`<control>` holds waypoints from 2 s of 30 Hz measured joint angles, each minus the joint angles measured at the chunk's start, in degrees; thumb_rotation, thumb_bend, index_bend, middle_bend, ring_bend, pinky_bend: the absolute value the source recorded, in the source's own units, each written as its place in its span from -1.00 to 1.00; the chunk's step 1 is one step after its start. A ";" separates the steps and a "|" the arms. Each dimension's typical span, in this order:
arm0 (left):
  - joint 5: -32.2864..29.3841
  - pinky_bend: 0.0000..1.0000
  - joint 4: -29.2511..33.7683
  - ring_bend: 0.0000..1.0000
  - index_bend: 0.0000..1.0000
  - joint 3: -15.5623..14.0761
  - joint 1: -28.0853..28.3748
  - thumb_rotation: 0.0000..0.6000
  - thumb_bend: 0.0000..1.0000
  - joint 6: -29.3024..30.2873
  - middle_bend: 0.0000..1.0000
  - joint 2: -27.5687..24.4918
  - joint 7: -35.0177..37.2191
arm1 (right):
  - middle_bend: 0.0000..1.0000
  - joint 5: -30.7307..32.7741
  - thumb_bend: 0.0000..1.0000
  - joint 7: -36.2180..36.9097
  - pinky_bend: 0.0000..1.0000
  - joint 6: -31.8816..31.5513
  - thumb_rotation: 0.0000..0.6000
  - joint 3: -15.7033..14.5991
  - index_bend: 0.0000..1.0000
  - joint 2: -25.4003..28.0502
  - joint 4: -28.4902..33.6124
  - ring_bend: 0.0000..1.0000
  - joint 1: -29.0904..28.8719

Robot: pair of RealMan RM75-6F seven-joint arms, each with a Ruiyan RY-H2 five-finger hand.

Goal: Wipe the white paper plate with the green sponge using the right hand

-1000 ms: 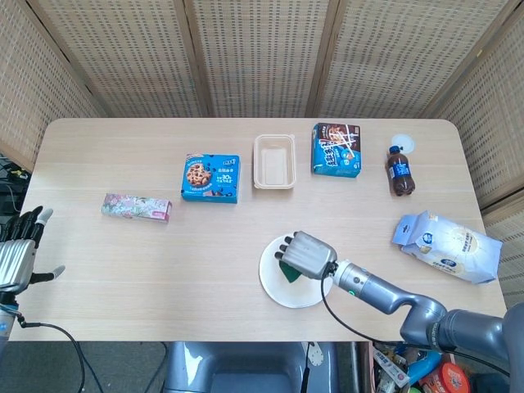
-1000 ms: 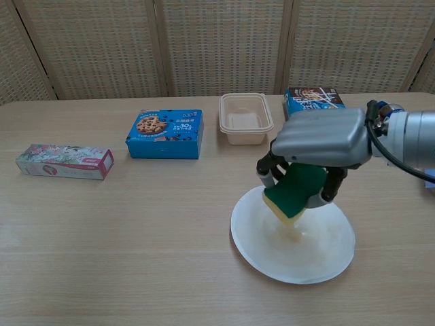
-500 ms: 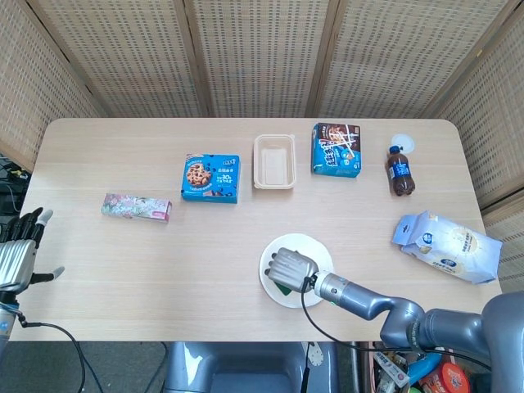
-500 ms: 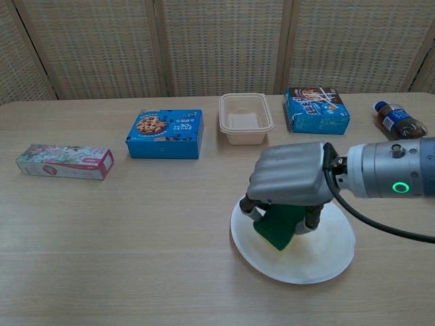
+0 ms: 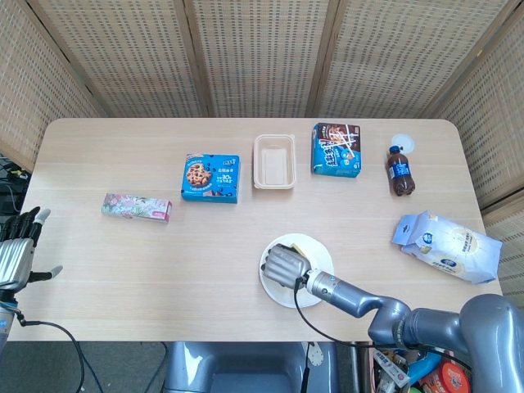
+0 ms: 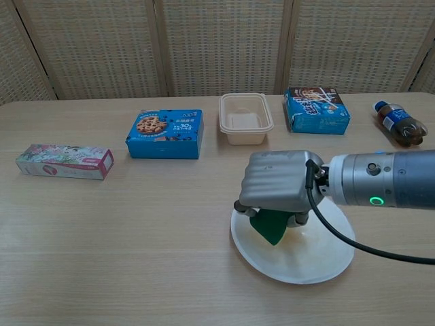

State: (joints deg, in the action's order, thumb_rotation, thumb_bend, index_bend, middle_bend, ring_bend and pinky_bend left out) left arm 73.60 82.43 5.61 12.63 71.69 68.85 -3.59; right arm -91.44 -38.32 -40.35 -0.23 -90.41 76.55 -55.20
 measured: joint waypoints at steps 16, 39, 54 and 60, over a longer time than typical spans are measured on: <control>-0.25 -1.00 -0.13 -1.00 -1.00 -0.04 0.13 1.00 -1.00 -0.30 -1.00 0.07 0.04 | 0.32 1.45 0.33 -9.43 0.47 3.08 1.00 -1.55 0.25 -2.09 -2.91 0.11 0.06; -0.06 -1.00 -0.01 -1.00 -1.00 -0.26 0.16 1.00 -1.00 -0.35 -1.00 -0.04 0.19 | 0.32 6.05 0.33 -17.27 0.47 2.40 1.00 0.13 0.25 3.09 3.79 0.12 0.01; -0.06 -1.00 0.20 -1.00 -1.00 -0.40 0.09 1.00 -1.00 -0.30 -1.00 -0.03 -0.02 | 0.32 11.90 0.34 -23.86 0.47 4.85 1.00 -2.64 0.25 0.19 0.83 0.12 0.81; -0.04 -1.00 0.20 -1.00 -1.00 -0.41 0.13 1.00 -1.00 -0.32 -1.00 -0.01 0.05 | 0.32 13.56 0.34 -24.46 0.47 5.32 1.00 -3.45 0.26 -1.12 -0.87 0.12 0.80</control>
State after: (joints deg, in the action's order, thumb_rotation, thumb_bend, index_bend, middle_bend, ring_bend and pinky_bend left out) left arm 73.56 82.63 5.20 12.76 71.37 68.83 -3.54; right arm -77.89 -62.78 -35.03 -3.69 -91.53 75.68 -54.40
